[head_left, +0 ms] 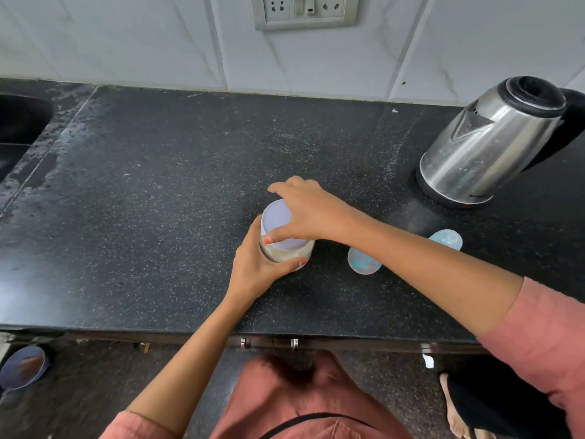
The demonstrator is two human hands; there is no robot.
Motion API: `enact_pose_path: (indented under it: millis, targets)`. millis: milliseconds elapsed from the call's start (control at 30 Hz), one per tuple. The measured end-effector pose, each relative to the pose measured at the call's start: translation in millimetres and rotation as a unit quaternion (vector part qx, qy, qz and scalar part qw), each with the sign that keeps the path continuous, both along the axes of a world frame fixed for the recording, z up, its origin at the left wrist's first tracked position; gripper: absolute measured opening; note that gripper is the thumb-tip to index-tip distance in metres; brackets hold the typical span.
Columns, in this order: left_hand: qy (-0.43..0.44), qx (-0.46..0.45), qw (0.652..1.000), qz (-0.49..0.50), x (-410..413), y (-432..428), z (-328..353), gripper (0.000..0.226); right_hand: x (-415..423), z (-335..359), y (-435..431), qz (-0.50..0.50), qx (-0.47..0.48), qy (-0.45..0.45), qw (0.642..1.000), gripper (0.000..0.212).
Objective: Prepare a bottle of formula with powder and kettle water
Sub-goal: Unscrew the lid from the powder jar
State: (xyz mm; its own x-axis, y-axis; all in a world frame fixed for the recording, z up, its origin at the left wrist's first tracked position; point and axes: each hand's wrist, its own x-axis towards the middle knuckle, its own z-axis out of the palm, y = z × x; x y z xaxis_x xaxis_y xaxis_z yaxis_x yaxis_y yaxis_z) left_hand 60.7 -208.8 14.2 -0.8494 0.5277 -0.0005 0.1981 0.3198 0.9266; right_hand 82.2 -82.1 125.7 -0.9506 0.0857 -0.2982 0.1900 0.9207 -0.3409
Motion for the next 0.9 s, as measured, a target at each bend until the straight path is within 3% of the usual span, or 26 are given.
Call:
enact_pose_path:
  millis: [67,233,433,633,767,900]
  targets:
    - [0.000,0.000,1.000,0.000,0.1,-0.1,-0.1,0.082,2.4,-3.0,-6.0,-0.041,0.065,0.009,0.997,0.084]
    - [-0.001,0.002,1.000,0.003,0.3,0.8,1.4,0.080,3.4,-11.0,-20.5,-0.033,0.180,0.019,0.983,0.072]
    - [-0.016,0.003,1.000,0.001,0.4,0.2,-1.2,0.078,-0.7,0.4,-11.3,0.072,0.099,-0.024,0.992,0.066]
    - [-0.018,-0.017,1.000,0.005,0.6,0.5,-1.6,0.078,-8.0,5.9,4.5,0.239,0.059,-0.083,0.966,0.073]
    - [-0.006,-0.007,1.000,0.004,0.9,-0.2,0.6,0.077,-7.6,1.8,7.5,0.172,0.040,-0.087,0.980,0.096]
    - [-0.016,-0.001,1.000,-0.003,0.9,-0.9,0.7,0.080,0.6,1.3,1.2,0.002,0.058,-0.007,0.998,0.084]
